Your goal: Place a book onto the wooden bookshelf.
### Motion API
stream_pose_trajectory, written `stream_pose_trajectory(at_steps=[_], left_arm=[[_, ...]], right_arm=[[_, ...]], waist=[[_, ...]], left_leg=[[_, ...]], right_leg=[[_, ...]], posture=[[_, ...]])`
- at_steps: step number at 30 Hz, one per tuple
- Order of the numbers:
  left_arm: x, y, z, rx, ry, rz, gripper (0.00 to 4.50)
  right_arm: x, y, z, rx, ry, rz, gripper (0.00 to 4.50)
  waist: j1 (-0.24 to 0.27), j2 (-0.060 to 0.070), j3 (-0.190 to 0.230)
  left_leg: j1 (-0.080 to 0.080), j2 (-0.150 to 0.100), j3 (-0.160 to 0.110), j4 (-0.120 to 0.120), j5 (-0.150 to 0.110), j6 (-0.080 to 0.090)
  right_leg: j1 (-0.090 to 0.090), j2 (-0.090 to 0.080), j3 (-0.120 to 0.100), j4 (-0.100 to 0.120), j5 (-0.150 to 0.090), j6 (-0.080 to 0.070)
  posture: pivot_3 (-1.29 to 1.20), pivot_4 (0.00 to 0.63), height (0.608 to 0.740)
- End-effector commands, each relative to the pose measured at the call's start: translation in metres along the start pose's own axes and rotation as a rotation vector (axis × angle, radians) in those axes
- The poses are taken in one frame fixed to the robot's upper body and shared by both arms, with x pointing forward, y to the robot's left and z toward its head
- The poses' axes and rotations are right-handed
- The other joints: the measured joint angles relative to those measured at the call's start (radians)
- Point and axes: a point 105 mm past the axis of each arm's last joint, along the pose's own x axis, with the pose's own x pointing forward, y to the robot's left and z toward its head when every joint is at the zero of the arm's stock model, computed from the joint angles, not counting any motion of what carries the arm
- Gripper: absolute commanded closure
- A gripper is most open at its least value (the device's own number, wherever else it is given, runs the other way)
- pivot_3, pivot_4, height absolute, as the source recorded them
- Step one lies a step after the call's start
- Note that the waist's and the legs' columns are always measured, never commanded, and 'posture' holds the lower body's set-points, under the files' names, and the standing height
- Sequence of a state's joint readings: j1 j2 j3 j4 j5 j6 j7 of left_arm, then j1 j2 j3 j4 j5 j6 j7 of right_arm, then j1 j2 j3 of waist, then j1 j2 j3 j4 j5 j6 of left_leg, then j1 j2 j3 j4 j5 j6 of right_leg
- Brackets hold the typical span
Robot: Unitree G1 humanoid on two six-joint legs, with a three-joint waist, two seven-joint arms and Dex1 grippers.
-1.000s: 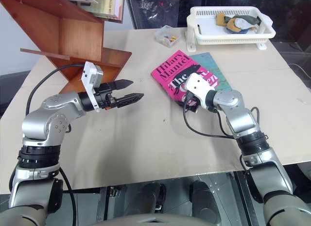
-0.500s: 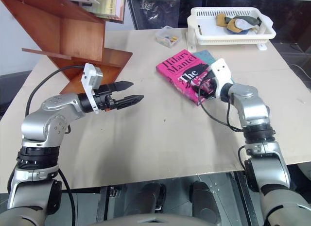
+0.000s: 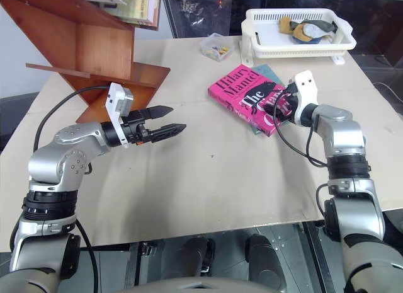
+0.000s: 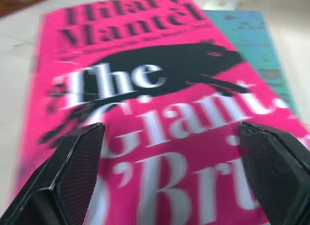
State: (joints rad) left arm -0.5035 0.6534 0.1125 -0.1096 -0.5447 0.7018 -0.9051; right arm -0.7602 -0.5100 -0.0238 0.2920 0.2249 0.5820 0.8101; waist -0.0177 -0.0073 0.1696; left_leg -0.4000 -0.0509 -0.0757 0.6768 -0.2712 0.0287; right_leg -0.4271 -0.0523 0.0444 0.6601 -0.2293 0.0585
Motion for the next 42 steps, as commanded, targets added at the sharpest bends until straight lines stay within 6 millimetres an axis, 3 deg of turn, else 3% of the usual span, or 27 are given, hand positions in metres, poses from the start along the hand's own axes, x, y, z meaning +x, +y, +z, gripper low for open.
stream_pose_trajectory(at_steps=[1, 6, 12, 19, 22, 28, 42], left_arm=[[-0.002, -0.004, 0.012, 0.048, -0.039, -0.007, 0.09], [-0.001, -0.004, 0.012, 0.047, -0.039, -0.008, 0.09], [-0.001, -0.004, 0.014, 0.049, -0.042, -0.01, 0.09], [-0.001, -0.004, 0.015, 0.05, -0.044, -0.014, 0.09], [0.0, -0.004, 0.015, 0.052, -0.044, -0.018, 0.09], [0.001, -0.004, 0.014, 0.052, -0.041, -0.018, 0.09], [0.001, -0.004, 0.012, 0.048, -0.033, -0.026, 0.09]], right_arm=[[-0.005, 0.034, 0.017, -0.186, -0.016, 0.179, 0.0], [-0.004, 0.046, 0.004, -0.278, 0.058, 0.219, 0.0], [-0.007, 0.027, -0.01, -0.408, 0.142, 0.142, 0.0], [-0.018, 0.01, -0.009, -0.466, 0.175, 0.097, 0.0], [-0.023, 0.001, -0.011, -0.473, 0.195, 0.054, 0.0], [-0.032, 0.003, -0.022, -0.457, 0.236, 0.094, 0.0], [-0.045, -0.014, -0.023, -0.477, 0.267, 0.038, 0.0]], waist=[[-0.002, 0.0, 0.0], [0.0, 0.0, 0.0], [0.002, 0.0, 0.0], [0.003, 0.0, 0.0], [0.003, 0.0, 0.0], [0.003, 0.0, 0.0], [0.004, 0.0, 0.0]], left_leg=[[0.0, 0.0, 0.0, 0.0, 0.0, 0.0], [0.0, 0.0, 0.0, 0.0, 0.0, 0.0], [0.0, 0.0, 0.0, 0.0, 0.0, 0.0], [0.0, 0.0, 0.0, 0.0, 0.0, 0.0], [0.0, 0.0, 0.0, 0.0, 0.0, 0.0], [0.0, 0.0, 0.0, 0.0, 0.0, 0.0], [0.0, 0.0, 0.0, 0.0, 0.0, 0.0]], right_leg=[[0.0, 0.0, 0.0, 0.0, 0.0, 0.0], [0.0, 0.0, 0.0, 0.0, 0.0, 0.0], [0.0, 0.0, 0.0, 0.0, 0.0, 0.0], [0.0, 0.0, 0.0, 0.0, 0.0, 0.0], [0.0, 0.0, 0.0, 0.0, 0.0, 0.0], [0.0, 0.0, 0.0, 0.0, 0.0, 0.0], [0.0, -0.001, 0.0, 0.0, 0.0, 0.0]], posture=[[0.0, 0.15, 0.74], [0.0, 0.15, 0.74], [0.0, 0.15, 0.74], [0.0, 0.15, 0.74], [0.0, 0.15, 0.74], [0.0, 0.15, 0.74], [0.0, 0.15, 0.74]])
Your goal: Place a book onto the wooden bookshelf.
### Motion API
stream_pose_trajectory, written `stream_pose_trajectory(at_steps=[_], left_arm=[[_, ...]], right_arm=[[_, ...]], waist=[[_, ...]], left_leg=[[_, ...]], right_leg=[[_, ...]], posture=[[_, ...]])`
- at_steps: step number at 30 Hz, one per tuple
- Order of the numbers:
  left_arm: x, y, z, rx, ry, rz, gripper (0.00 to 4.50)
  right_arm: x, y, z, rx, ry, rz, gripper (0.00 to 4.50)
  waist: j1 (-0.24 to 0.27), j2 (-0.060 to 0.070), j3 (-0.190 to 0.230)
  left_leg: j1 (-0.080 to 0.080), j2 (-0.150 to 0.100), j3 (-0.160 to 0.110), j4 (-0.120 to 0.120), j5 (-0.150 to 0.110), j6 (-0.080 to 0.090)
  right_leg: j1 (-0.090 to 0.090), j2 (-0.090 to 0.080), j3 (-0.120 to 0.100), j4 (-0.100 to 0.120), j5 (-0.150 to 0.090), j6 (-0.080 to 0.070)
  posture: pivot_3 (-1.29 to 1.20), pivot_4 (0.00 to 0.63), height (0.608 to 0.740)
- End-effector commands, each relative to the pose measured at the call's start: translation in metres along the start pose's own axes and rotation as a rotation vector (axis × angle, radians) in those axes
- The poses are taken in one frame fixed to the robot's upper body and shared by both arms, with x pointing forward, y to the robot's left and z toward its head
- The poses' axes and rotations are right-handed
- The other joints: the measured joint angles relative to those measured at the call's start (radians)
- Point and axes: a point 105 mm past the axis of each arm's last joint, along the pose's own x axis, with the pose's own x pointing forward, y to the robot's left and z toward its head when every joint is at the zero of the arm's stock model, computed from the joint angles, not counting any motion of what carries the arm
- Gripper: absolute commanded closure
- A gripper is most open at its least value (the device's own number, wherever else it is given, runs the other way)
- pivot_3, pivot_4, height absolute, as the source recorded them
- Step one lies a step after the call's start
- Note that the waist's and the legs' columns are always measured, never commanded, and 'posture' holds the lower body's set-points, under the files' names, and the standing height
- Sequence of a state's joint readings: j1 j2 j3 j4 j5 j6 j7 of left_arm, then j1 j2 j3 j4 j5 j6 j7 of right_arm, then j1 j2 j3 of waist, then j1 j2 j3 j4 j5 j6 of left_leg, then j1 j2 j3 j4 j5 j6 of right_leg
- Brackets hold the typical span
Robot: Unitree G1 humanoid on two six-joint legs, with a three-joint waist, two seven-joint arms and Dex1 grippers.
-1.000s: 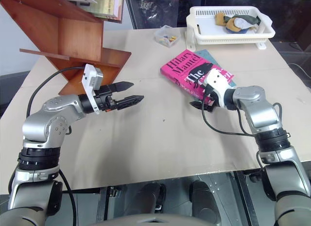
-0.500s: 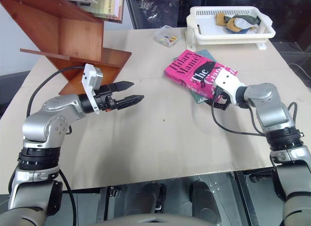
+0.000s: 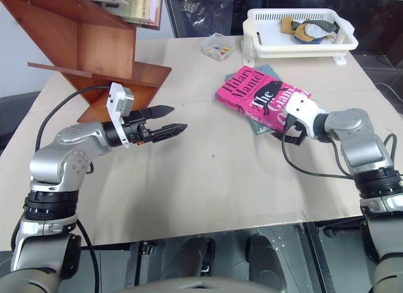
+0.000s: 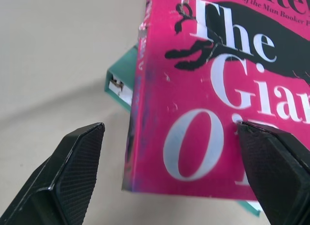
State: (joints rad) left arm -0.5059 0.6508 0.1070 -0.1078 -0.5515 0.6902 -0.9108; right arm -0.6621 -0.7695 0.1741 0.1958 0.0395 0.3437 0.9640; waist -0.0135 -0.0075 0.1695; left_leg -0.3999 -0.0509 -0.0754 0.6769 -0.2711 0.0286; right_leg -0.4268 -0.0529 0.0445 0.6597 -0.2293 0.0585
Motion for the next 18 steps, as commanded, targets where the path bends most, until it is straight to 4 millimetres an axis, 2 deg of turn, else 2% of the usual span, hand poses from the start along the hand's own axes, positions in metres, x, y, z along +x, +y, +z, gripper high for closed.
stream_pose_trajectory(at_steps=[1, 5, 8, 11, 15, 18], left_arm=[[0.0, -0.002, 0.011, 0.043, -0.022, -0.012, 0.09], [0.002, -0.003, 0.01, 0.034, -0.023, -0.021, 0.09], [0.004, -0.009, 0.008, 0.03, -0.021, -0.048, 0.09], [0.009, -0.011, 0.008, 0.024, -0.027, -0.061, 0.09], [0.018, -0.015, 0.007, 0.019, -0.038, -0.077, 0.09], [0.029, -0.015, 0.01, -0.015, -0.081, -0.085, 0.09]], right_arm=[[-0.011, -0.01, -0.003, -0.002, 0.009, -0.04, 0.0], [-0.016, -0.012, 0.013, 0.031, -0.065, -0.038, 0.0], [-0.025, -0.013, 0.037, 0.097, -0.174, -0.014, 0.0], [-0.028, -0.024, 0.054, 0.202, -0.284, -0.042, 0.0], [-0.021, -0.039, 0.054, 0.273, -0.311, -0.11, 0.0], [-0.01, -0.042, 0.056, 0.268, -0.313, -0.125, 0.0]], waist=[[0.0, 0.0, 0.0], [0.0, 0.0, 0.0], [0.0, 0.0, 0.0], [-0.003, 0.0, 0.0], [-0.001, 0.0, 0.0], [0.003, 0.0, 0.0]], left_leg=[[0.0, 0.0, 0.0, 0.0, 0.0, 0.0], [0.0, 0.0, 0.0, 0.0, 0.0, 0.0], [0.0, 0.0, 0.0, 0.0, 0.0, 0.0], [0.0, 0.0, 0.0, 0.0, 0.0, 0.0], [0.0, 0.0, 0.0, 0.0, 0.0, 0.0], [0.0, 0.0, 0.0, 0.0, 0.0, 0.0]], right_leg=[[0.0, 0.0, 0.0, 0.0, 0.0, 0.0], [0.0, 0.0, 0.0, 0.0, 0.0, 0.0], [0.0, 0.0, 0.0, 0.0, 0.0, 0.0], [0.0, 0.0, 0.0, 0.0, 0.0, 0.0], [0.0, 0.0, 0.0, 0.0, 0.0, 0.0], [0.0, 0.0, 0.0, 0.0, 0.0, 0.0]], posture=[[0.0, 0.15, 0.74], [0.0, 0.15, 0.74], [0.0, 0.15, 0.74], [0.0, 0.15, 0.74], [0.0, 0.15, 0.74], [0.0, 0.15, 0.74]])
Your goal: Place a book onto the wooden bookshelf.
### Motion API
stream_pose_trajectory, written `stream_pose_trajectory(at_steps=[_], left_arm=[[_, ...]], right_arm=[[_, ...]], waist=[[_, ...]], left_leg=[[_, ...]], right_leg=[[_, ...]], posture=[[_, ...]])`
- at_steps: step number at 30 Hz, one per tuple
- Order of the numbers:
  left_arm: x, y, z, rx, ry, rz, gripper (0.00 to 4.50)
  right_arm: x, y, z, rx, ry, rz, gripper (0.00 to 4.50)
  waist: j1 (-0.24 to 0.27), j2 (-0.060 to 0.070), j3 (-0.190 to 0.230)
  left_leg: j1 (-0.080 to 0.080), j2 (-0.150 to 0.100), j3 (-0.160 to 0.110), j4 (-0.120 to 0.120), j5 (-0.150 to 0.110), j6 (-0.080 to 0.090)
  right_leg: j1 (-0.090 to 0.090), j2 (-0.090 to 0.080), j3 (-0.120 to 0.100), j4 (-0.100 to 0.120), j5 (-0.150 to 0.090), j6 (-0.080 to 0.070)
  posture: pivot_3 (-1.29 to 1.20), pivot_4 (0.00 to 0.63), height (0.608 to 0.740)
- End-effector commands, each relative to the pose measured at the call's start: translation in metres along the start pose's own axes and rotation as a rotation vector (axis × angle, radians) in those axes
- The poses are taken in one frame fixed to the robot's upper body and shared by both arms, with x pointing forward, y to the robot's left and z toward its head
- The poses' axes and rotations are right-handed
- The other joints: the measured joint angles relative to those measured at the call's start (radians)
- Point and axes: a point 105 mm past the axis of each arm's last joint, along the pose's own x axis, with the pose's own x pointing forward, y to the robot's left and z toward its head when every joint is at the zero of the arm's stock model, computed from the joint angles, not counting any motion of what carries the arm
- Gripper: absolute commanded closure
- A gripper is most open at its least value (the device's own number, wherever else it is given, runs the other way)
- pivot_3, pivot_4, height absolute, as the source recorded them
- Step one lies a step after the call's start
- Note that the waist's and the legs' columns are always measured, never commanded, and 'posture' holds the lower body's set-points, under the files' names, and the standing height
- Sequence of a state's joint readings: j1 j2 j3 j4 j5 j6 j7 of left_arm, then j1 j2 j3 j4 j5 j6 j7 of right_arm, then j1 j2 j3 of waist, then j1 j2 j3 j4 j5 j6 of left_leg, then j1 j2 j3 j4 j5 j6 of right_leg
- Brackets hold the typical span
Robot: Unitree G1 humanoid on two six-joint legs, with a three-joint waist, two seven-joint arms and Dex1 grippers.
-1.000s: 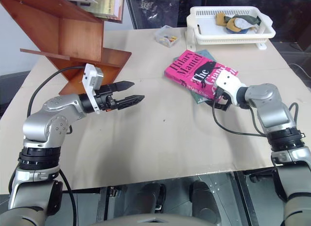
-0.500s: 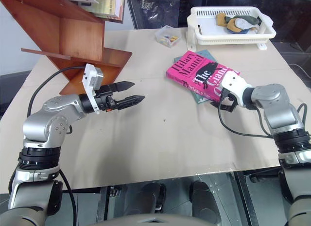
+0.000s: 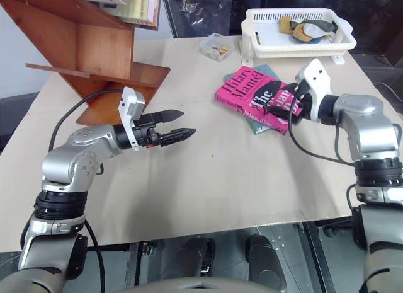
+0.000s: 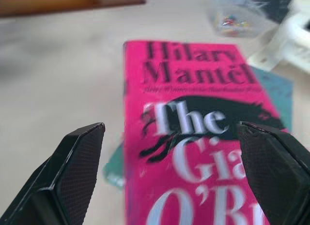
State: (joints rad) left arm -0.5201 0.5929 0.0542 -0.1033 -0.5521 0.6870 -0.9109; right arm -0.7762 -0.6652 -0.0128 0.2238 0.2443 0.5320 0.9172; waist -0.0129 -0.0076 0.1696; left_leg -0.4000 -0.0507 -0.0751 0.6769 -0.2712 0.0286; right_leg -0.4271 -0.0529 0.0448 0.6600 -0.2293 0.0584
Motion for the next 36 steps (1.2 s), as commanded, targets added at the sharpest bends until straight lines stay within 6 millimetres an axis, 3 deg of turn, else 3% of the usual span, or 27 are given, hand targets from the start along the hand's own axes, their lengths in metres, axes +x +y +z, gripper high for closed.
stream_pose_trajectory(at_steps=[1, 6, 10, 14, 22, 26, 36], left_arm=[[0.017, -0.001, 0.018, -0.012, -0.097, -0.022, 0.09], [0.047, 0.0, 0.029, -0.181, -0.199, -0.02, 0.09], [0.074, 0.008, 0.02, -0.34, -0.19, 0.058, 0.09], [0.1, 0.005, 0.007, -0.509, -0.165, 0.124, 0.09], [0.127, 0.019, -0.007, -0.853, -0.236, 0.254, 0.09], [0.14, 0.027, -0.01, -0.998, -0.272, 0.29, 0.09], [0.168, 0.03, -0.015, -1.05, -0.27, 0.302, 0.09]], right_arm=[[0.009, -0.006, 0.012, -0.029, -0.048, -0.036, 0.0], [0.014, 0.007, 0.022, -0.035, -0.093, 0.026, 0.0], [0.002, 0.01, 0.022, -0.038, -0.1, 0.023, 0.0], [-0.026, 0.023, 0.027, -0.002, -0.158, 0.027, 0.0], [-0.067, 0.057, 0.032, 0.11, -0.243, 0.059, 0.0], [-0.088, 0.072, 0.023, 0.146, -0.226, 0.078, 0.0], [-0.12, 0.085, -0.009, 0.261, -0.109, 0.029, 0.0]], waist=[[0.003, 0.0, 0.0], [0.001, 0.0, 0.0], [0.002, 0.0, 0.0], [0.005, 0.0, 0.0], [0.003, 0.0, 0.0], [0.015, -0.001, 0.0], [0.029, -0.001, 0.0]], left_leg=[[0.0, 0.0, 0.0, 0.0, 0.0, 0.0], [-0.002, -0.001, 0.0, 0.001, 0.0, 0.0], [-0.002, -0.001, 0.0, 0.001, 0.0, 0.0], [-0.003, -0.001, -0.001, 0.001, 0.0, 0.0], [-0.004, 0.0, -0.002, 0.004, 0.0, 0.0], [-0.003, -0.001, -0.001, 0.006, 0.0, 0.0], [-0.004, -0.001, -0.001, 0.006, 0.0, 0.001]], right_leg=[[0.0, 0.0, 0.0, 0.0, 0.0, 0.0], [-0.001, 0.0, -0.001, 0.0, 0.0, 0.0], [-0.001, 0.0, 0.0, 0.0, 0.0, 0.0], [-0.001, 0.0, -0.001, 0.0, 0.0, 0.0], [-0.002, 0.0, -0.001, 0.002, 0.0, 0.0], [-0.001, 0.0, -0.001, 0.002, 0.0, 0.001], [0.0, 0.004, -0.002, 0.002, 0.0, 0.001]], posture=[[0.0, 0.15, 0.74], [0.0, 0.15, 0.74], [0.0, 0.15, 0.74], [0.0, 0.15, 0.74], [0.0, 0.15, 0.74], [0.0, 0.15, 0.74], [0.0, 0.15, 0.74]])
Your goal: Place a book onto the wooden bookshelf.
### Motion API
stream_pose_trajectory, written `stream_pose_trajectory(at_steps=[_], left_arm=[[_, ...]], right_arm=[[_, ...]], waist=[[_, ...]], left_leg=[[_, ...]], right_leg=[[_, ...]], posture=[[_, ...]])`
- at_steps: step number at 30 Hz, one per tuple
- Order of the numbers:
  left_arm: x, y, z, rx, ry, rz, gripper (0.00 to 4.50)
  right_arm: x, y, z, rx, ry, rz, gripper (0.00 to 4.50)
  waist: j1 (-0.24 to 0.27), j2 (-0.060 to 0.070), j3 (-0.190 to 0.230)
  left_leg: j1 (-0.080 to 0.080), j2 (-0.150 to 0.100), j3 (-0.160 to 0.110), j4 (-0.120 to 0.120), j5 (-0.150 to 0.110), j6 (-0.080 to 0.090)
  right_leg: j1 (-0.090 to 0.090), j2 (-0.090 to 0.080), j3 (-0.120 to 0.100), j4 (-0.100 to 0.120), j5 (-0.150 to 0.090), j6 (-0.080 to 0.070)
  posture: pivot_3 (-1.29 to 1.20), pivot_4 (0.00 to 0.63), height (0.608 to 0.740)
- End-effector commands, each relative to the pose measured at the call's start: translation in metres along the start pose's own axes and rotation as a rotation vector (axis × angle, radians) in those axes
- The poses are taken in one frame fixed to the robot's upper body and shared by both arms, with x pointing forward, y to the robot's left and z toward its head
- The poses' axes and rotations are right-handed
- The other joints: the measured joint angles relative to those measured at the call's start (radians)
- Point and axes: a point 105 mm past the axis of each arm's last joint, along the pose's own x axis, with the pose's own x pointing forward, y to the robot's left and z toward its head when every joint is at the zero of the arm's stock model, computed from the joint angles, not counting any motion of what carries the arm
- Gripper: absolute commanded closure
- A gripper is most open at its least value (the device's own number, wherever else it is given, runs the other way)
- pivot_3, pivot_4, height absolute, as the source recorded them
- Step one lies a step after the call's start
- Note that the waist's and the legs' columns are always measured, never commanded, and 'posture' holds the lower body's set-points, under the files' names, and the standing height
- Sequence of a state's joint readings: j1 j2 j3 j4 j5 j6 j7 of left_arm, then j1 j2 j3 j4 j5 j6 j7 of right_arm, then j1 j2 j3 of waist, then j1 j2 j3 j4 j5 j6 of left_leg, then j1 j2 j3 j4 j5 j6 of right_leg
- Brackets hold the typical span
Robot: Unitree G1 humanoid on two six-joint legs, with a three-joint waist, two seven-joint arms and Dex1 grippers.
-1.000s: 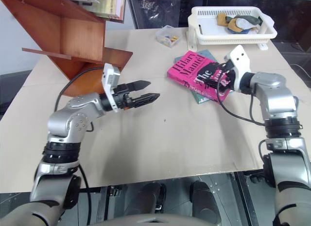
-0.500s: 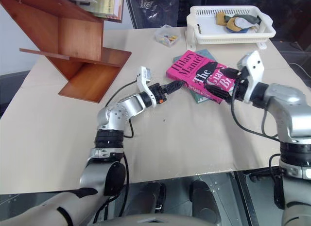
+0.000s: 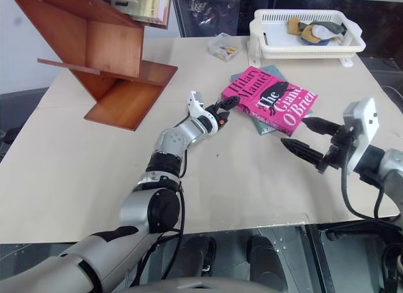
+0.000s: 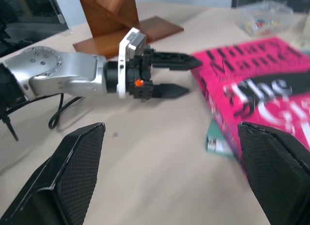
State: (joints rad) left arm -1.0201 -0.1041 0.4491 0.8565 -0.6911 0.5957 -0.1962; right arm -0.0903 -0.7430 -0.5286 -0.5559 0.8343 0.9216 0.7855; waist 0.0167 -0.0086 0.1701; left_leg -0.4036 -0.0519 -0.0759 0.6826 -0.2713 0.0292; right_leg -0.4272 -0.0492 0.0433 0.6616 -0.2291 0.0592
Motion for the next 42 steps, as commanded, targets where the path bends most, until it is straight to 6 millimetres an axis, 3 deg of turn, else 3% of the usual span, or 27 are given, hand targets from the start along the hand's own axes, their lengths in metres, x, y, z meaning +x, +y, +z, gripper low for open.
stream_pose_trajectory(at_steps=[1, 8, 22, 28, 38, 42], left_arm=[[0.009, -0.016, 0.003, 0.005, -0.018, -0.048, 0.09], [0.015, -0.015, 0.004, -0.035, -0.036, -0.042, 0.09], [0.019, -0.012, 0.003, -0.072, -0.079, -0.026, 0.09], [0.019, -0.011, 0.003, -0.053, -0.077, -0.024, 2.7], [0.012, -0.012, 0.002, -0.032, -0.044, -0.075, 2.7], [-0.005, -0.006, 0.005, -0.03, -0.049, -0.083, 2.7]], right_arm=[[-0.013, 0.007, 0.001, -0.017, 0.022, -0.018, 0.0], [-0.039, 0.006, -0.02, -0.016, 0.136, -0.125, 0.0], [-0.039, 0.007, -0.016, -0.037, 0.134, -0.132, 0.0], [-0.039, 0.008, -0.016, -0.041, 0.133, -0.129, 0.0], [-0.033, 0.008, -0.018, -0.043, 0.127, -0.118, 0.0], [-0.032, 0.007, -0.018, -0.046, 0.125, -0.119, 0.0]], waist=[[-0.001, 0.0, 0.0], [-0.002, 0.0, 0.0], [-0.003, -0.001, 0.0], [-0.003, -0.001, 0.0], [-0.004, -0.001, 0.0], [-0.006, -0.001, 0.0]], left_leg=[[0.0, 0.0, 0.0, 0.0, 0.0, 0.0], [0.002, 0.001, 0.0, 0.0, 0.0, 0.001], [0.007, 0.001, 0.0, 0.001, -0.002, 0.003], [0.007, 0.001, -0.001, 0.001, -0.002, 0.003], [0.007, 0.001, -0.001, 0.001, -0.001, 0.002], [0.007, 0.001, -0.001, 0.001, 0.0, 0.001]], right_leg=[[0.0, 0.0, 0.0, 0.0, 0.0, 0.0], [0.002, 0.001, 0.0, 0.0, 0.0, 0.0], [0.007, 0.002, -0.001, -0.001, 0.0, 0.001], [0.007, 0.002, -0.001, -0.001, 0.0, 0.001], [0.008, 0.002, -0.001, -0.001, 0.0, 0.001], [0.008, 0.002, -0.001, -0.001, 0.0, 0.001]], posture=[[0.0, 0.15, 0.74], [0.0, 0.15, 0.74], [0.0, 0.15, 0.74], [0.0, 0.15, 0.74], [0.0, 0.15, 0.74], [0.0, 0.15, 0.74]])
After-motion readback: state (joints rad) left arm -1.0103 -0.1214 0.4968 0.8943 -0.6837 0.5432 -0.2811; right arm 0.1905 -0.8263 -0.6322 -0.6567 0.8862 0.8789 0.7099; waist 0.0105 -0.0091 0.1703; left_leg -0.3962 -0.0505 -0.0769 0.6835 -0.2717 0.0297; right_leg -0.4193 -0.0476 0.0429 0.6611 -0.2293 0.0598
